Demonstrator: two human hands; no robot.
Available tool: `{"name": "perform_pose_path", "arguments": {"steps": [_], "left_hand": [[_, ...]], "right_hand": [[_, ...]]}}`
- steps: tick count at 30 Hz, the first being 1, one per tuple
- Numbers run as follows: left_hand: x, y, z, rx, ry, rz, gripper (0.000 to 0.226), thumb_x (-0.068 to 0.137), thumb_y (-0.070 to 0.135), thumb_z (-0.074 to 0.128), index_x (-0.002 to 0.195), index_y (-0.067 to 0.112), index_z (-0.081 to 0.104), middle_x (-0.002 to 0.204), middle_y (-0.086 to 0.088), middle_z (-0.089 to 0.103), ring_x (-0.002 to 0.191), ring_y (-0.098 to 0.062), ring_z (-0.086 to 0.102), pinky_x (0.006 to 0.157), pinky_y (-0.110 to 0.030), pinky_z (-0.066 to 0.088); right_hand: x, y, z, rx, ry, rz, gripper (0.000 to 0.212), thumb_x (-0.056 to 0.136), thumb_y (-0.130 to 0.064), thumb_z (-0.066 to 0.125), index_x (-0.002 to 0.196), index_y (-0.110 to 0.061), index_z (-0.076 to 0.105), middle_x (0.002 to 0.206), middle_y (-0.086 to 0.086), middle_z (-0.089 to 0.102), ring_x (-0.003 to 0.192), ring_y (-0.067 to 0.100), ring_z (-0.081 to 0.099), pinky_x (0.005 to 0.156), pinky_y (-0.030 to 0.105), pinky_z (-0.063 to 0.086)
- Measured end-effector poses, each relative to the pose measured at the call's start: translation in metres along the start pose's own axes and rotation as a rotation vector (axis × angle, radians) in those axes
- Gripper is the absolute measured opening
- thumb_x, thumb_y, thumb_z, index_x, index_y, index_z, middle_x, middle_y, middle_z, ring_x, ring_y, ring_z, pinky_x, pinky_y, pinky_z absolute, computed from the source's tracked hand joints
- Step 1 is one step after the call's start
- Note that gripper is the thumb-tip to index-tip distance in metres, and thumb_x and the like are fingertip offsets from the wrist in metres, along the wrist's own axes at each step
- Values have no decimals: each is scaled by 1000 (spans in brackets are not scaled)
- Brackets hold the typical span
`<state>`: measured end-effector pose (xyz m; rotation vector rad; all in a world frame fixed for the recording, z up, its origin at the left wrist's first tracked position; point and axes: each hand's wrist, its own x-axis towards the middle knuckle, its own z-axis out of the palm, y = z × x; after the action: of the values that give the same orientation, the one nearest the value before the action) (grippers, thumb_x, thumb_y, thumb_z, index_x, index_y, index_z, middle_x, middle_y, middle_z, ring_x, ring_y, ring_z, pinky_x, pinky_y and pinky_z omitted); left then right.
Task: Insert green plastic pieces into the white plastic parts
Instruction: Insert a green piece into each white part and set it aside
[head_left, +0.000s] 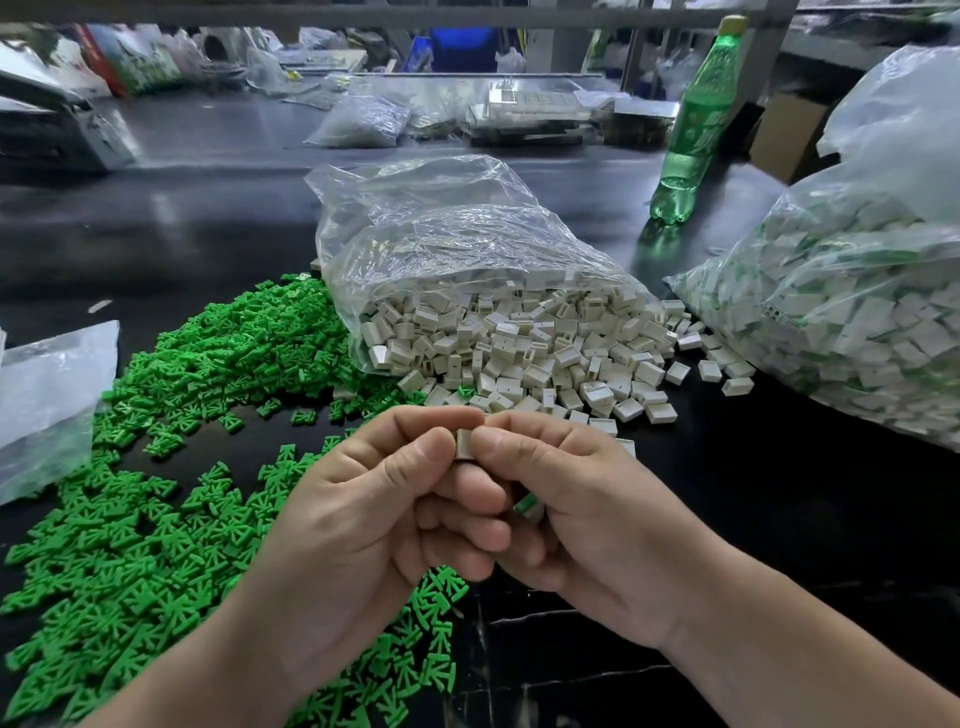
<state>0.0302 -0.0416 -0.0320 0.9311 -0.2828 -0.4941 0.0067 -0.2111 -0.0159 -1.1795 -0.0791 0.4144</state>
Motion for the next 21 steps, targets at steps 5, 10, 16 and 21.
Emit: {"name": "perform_pose_path", "arguments": {"steps": [5, 10, 16, 21], "left_hand": [[2, 4, -7, 213, 194, 65, 13, 82, 19, 68, 94, 16, 72, 73, -20, 69, 56, -29, 67, 46, -31, 53], [-2, 9, -23, 1402, 408, 281, 17, 90, 50, 53, 106, 47, 59, 94, 25, 65, 83, 7, 62, 55, -10, 48], [6, -3, -17, 1935, 229, 277, 58, 85, 61, 46, 128, 26, 64, 104, 9, 57, 96, -10, 51, 76, -24, 41], [8, -5, -17, 1983, 224, 277, 34, 81, 43, 72, 110, 24, 72, 96, 8, 60, 92, -17, 56, 75, -36, 43]], "right_hand": [[4, 1, -6, 91, 21, -18, 10, 85, -21, 63, 75, -18, 64, 69, 3, 57, 44, 14, 47, 39, 21, 33], [7, -9, -21, 454, -40, -69, 10, 72, -20, 66, 77, -14, 59, 78, 6, 60, 53, 14, 54, 35, 19, 40], [9, 0, -27, -1023, 341, -194, 26, 92, -45, 67, 116, -37, 63, 68, -12, 56, 57, 0, 53, 50, 17, 40], [18, 14, -13, -1689, 262, -197, 34, 95, -53, 52, 126, -37, 51, 99, -9, 59, 95, 23, 61, 63, 32, 33]]}}
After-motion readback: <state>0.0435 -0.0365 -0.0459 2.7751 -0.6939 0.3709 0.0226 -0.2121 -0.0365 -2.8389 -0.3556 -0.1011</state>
